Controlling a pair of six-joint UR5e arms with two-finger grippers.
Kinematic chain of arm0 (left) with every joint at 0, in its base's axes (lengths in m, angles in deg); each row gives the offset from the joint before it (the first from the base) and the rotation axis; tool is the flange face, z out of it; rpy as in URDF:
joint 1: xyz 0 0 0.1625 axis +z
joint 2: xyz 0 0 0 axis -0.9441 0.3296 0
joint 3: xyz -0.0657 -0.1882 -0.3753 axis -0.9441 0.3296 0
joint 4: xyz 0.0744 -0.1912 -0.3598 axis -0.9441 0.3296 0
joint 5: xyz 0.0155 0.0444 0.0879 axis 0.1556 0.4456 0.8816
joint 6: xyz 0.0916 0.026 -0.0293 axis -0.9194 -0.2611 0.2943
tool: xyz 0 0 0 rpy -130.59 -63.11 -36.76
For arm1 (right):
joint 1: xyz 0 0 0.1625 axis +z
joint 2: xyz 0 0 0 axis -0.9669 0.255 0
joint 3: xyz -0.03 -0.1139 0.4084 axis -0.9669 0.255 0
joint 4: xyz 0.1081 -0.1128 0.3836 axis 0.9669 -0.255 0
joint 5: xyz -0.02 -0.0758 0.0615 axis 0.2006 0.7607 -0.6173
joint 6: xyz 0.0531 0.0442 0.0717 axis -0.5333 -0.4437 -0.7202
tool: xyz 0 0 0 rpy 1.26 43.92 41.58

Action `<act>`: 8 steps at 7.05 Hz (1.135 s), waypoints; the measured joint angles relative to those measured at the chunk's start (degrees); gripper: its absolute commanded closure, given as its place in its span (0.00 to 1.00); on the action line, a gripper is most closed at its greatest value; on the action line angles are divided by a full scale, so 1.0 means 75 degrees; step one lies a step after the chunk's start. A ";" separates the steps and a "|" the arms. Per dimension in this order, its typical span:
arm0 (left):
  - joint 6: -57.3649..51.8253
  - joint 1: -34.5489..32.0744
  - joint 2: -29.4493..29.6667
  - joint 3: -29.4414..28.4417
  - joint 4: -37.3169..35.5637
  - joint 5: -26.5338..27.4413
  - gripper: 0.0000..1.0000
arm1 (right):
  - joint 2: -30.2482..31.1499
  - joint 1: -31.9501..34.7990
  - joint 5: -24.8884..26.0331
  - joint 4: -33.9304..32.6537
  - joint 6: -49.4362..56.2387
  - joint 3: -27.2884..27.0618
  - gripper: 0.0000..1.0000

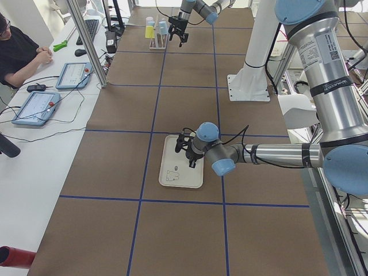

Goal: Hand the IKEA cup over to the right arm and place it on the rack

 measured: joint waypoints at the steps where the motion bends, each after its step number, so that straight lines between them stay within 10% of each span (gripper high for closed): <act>1: -0.0190 -0.0357 0.0031 0.0020 -0.0064 -0.0303 1.00 | -0.0111 -0.0088 -0.0003 0.0404 -0.0006 0.0184 0.01; 4: -0.0952 -0.2453 0.0903 0.0366 -0.1567 -0.2409 1.00 | -0.0336 -0.0375 0.0011 0.3730 -0.0186 0.1656 0.01; 8: 0.3464 -0.2676 0.3257 0.1212 -0.2238 -0.3734 1.00 | -0.0562 -0.1265 0.0614 0.7353 -0.1058 0.2889 0.01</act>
